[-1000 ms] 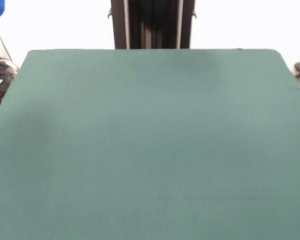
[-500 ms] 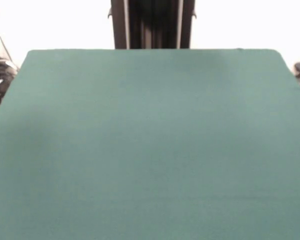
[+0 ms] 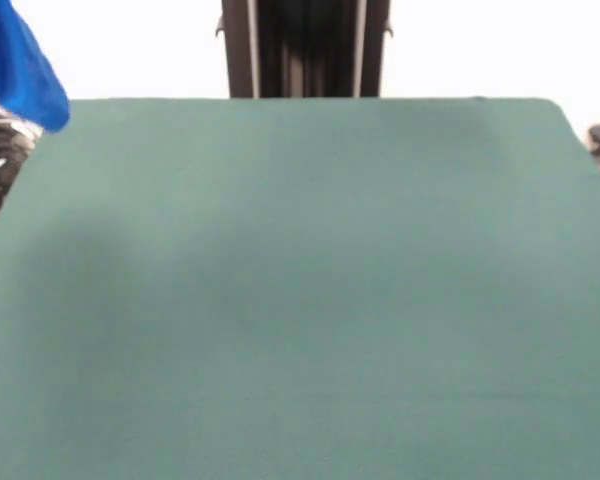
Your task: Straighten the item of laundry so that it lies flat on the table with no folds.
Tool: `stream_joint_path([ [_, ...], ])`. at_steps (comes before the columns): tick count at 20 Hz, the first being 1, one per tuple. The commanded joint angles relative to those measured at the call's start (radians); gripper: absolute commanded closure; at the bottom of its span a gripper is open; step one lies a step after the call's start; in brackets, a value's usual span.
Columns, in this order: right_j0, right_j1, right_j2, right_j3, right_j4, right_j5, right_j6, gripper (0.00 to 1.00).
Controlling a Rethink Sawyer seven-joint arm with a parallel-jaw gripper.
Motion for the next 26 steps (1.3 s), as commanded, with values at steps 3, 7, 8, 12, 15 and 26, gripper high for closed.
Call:
stream_joint_path([
  [3, 0.054, 0.175, 0.146, 0.102, 0.16, 0.106, 0.251, 1.0],
  [7, 0.059, 0.256, 0.132, 0.084, 0.198, 0.081, 0.333, 1.0],
  [8, 0.061, 0.277, 0.124, 0.079, 0.202, 0.075, 0.35, 1.0],
  [12, 0.063, 0.349, 0.097, 0.06, 0.233, 0.053, 0.414, 1.0],
  [15, 0.064, 0.398, 0.084, 0.04, 0.269, 0.051, 0.442, 1.0],
  [26, 0.036, 0.554, 0.004, -0.038, 0.334, 0.023, 0.523, 1.0],
])
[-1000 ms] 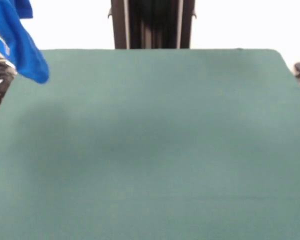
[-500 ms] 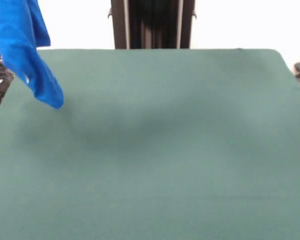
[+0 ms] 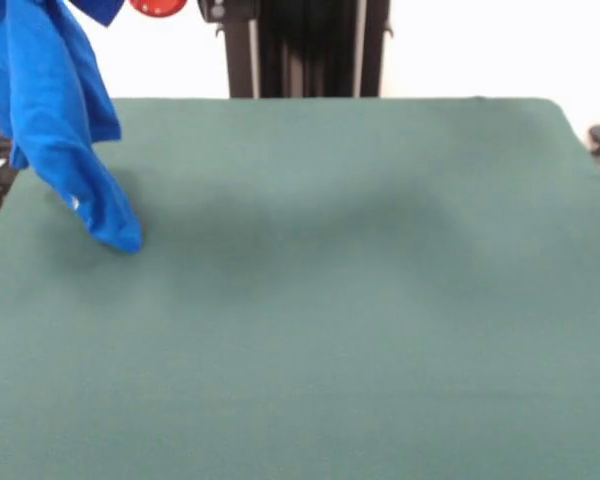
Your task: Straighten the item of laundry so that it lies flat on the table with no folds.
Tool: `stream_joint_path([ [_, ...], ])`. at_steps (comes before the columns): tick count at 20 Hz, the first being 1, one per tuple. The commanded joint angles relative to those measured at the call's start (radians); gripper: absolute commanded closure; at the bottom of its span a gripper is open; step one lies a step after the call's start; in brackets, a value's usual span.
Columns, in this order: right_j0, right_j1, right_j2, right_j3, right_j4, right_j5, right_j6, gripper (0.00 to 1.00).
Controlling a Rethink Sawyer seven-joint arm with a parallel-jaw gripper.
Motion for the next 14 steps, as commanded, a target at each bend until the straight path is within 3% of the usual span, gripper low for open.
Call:
stream_joint_path([
  [1, -0.008, 0.128, 0.003, -0.058, 0.066, -0.004, 0.391, 1.0],
  [7, -0.064, 0.173, -0.083, -0.057, -0.029, -0.099, 0.489, 1.0],
  [14, -0.1, 0.224, -0.112, -0.102, -0.065, -0.089, 0.572, 1.0],
])
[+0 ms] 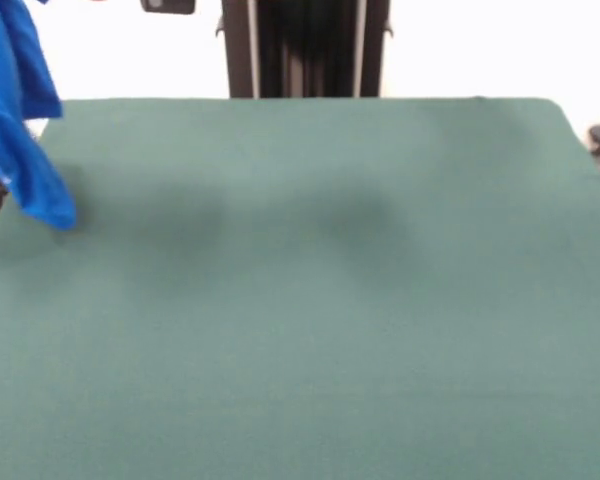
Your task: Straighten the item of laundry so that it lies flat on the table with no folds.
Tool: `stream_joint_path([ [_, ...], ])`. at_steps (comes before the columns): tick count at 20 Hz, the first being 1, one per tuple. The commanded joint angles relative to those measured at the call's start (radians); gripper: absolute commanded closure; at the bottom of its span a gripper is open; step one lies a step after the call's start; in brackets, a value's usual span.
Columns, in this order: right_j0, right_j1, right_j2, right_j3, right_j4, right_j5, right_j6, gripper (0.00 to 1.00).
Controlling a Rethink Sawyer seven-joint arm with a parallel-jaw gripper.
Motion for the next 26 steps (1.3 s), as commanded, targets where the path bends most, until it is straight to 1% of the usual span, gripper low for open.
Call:
stream_joint_path([
  [1, -0.028, 0.069, -0.012, -0.102, -0.032, -0.102, 0.429, 1.0],
  [4, -0.058, 0.07, -0.066, -0.11, -0.063, -0.147, 0.435, 1.0],
  [6, -0.073, 0.067, -0.084, -0.118, -0.082, -0.163, 0.438, 1.0],
  [8, -0.08, 0.076, -0.097, -0.122, -0.07, -0.175, 0.439, 1.0],
  [11, -0.07, 0.1, -0.089, -0.117, -0.016, -0.177, 0.436, 1.0],
  [14, -0.042, 0.089, -0.02, -0.112, 0.015, -0.145, 0.425, 1.0],
  [18, -0.008, 0.074, 0.03, -0.117, 0.144, -0.072, 0.349, 1.0],
  [26, 0.05, 0.068, 0.062, -0.104, 0.338, -0.002, 0.226, 1.0],
])
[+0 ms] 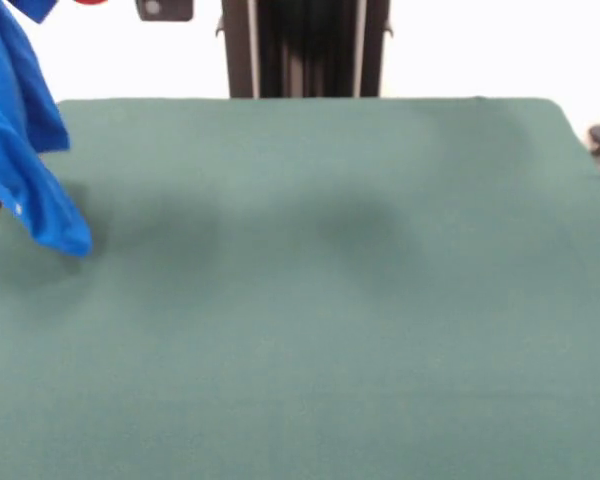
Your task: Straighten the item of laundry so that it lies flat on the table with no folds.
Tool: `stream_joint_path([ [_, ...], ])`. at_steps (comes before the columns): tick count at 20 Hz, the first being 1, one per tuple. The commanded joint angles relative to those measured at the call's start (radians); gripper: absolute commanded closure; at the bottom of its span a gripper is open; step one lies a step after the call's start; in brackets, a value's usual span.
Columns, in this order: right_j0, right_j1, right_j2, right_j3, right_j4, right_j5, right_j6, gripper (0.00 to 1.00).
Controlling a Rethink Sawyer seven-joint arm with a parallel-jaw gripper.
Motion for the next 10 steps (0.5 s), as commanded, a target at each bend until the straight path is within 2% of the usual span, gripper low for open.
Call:
stream_joint_path([
  [1, 0.066, 0.011, 0.165, -0.098, 0.209, 0.121, 0.114, 1.0],
  [6, 0.107, 0.0, 0.197, -0.09, 0.319, 0.18, 0.05, 1.0],
  [10, 0.134, 0.013, 0.211, -0.099, 0.388, 0.227, 0.04, 1.0],
])
